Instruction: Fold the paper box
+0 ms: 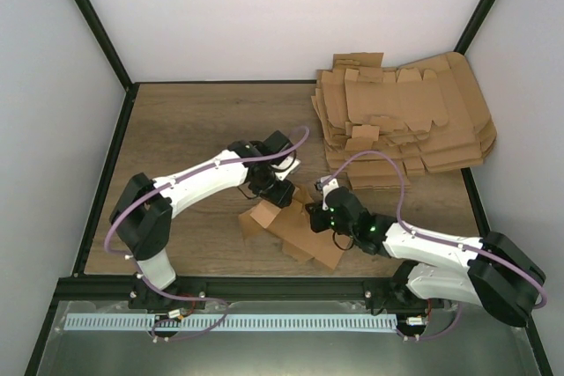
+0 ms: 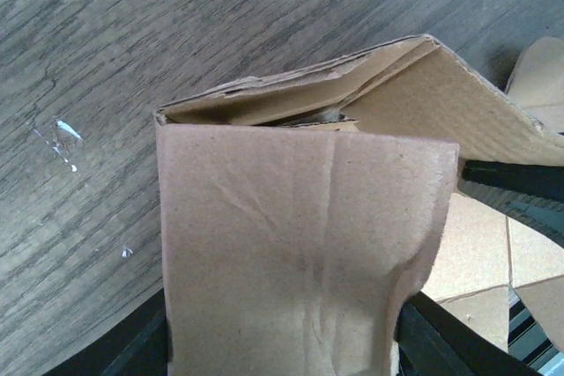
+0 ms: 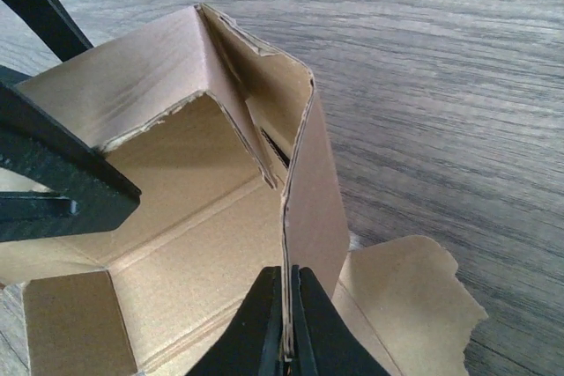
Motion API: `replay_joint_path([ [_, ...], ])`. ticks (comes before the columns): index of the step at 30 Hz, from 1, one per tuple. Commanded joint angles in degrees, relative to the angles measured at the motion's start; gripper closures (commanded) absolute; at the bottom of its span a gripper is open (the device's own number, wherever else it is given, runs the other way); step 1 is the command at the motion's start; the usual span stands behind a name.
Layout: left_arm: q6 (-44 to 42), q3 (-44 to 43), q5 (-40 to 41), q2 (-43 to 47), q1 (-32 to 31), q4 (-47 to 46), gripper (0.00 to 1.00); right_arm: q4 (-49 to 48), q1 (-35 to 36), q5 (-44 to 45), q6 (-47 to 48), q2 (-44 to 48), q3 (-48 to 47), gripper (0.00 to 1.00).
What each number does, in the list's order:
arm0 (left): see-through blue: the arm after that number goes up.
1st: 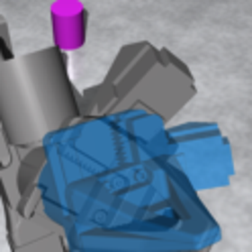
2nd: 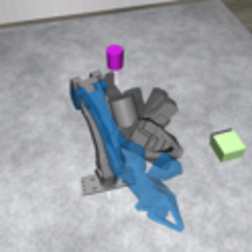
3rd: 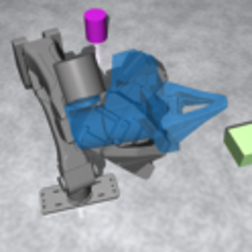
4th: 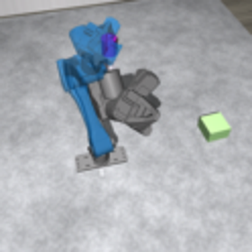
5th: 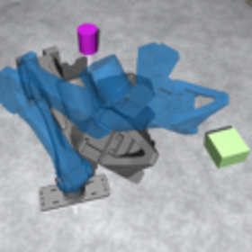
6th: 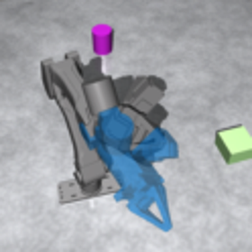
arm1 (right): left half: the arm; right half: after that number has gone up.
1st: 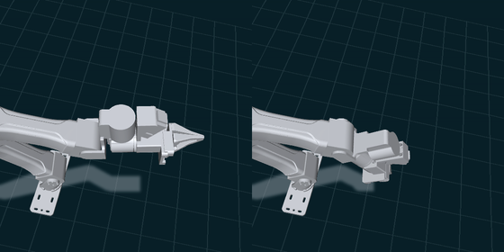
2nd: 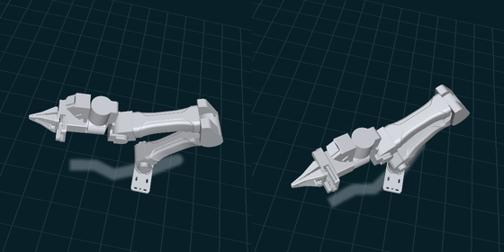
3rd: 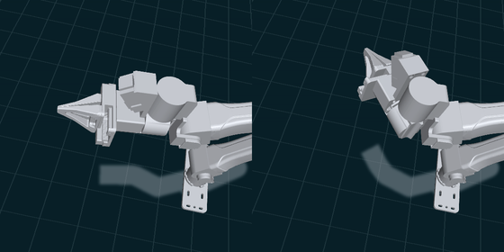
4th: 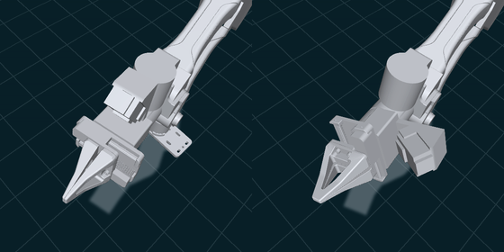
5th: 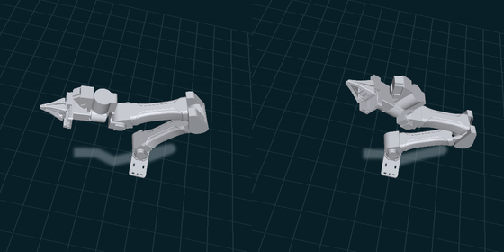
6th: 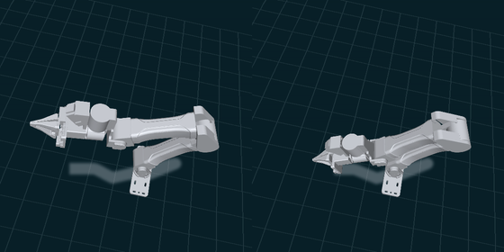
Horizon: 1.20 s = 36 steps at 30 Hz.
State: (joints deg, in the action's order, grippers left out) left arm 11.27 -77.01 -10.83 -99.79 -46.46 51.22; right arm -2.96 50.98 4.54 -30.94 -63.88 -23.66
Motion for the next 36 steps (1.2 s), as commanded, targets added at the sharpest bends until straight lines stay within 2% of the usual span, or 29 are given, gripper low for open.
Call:
replay_joint_path([
  [1,-1.2,1.6,-1.8,1.0,-1.8,-6.2,0.46,-6.0,1.1,-4.9,1.8,0.2,1.6,0.97],
  [6,-3.9,2.2,-0.9,0.3,-3.7,-6.7,0.46,-10.8,1.1,-5.2,5.9,0.2,3.7,0.96],
  [10,-6.6,2.5,-0.5,-0.2,-5.0,-7.1,0.45,-14.0,1.1,-5.5,8.9,0.3,4.8,0.91],
  [13,-8.0,2.7,0.8,-0.3,-5.7,-7.0,0.45,-16.5,1.1,-4.3,10.4,0.2,5.7,0.9],
  [17,-9.6,2.9,1.2,-0.4,-6.0,-6.7,0.45,-18.4,1.1,-3.4,11.9,0.3,7.0,0.8],
  [22,-10.5,2.5,2.5,-0.5,-6.0,-6.2,0.46,-19.8,1.1,-7.1,13.7,1.3,8.5,0.63],
  [28,-12.1,2.0,2.7,-0.9,-6.4,-5.4,0.45,-18.9,1.1,-6.3,14.1,4.2,10.0,0.58],
  [36,-12.8,0.5,5.3,-2.1,-7.0,-4.1,0.45,-16.1,1.0,-7.7,13.4,8.4,11.2,0.58],
])
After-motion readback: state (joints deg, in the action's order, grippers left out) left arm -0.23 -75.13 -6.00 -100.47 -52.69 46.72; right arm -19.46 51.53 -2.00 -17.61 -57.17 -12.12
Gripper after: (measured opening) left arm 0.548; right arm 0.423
